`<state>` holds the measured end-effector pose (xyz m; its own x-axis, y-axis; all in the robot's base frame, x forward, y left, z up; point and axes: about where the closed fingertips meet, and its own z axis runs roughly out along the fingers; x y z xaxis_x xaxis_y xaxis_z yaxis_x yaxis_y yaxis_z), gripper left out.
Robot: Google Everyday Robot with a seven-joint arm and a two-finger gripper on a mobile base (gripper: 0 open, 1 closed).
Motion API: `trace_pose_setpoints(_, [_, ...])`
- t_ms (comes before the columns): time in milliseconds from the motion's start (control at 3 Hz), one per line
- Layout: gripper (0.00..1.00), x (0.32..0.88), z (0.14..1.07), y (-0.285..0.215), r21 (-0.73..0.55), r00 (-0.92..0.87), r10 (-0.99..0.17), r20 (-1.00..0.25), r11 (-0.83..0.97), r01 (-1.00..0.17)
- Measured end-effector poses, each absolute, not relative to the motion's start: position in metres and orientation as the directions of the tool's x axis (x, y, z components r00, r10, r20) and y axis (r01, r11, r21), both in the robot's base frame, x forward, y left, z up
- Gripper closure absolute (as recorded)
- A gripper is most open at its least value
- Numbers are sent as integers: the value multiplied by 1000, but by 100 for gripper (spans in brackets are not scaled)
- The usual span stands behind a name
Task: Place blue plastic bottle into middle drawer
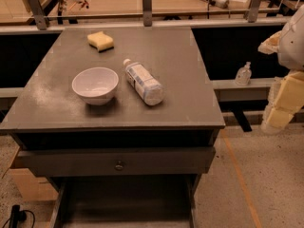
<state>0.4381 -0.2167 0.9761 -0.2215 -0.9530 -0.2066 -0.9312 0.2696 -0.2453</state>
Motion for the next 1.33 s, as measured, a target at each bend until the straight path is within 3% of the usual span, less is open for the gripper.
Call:
trace_pose_setpoints(667, [0, 460, 973, -191, -187, -247, -931, -268, 302, -935])
trace_pose_setpoints(1000, [0, 519, 952, -138, -35, -393, -842, -369, 435, -900])
trace_pose_setpoints(1333, [0, 561, 940, -104, -13, -500, -807, -313, 530, -848])
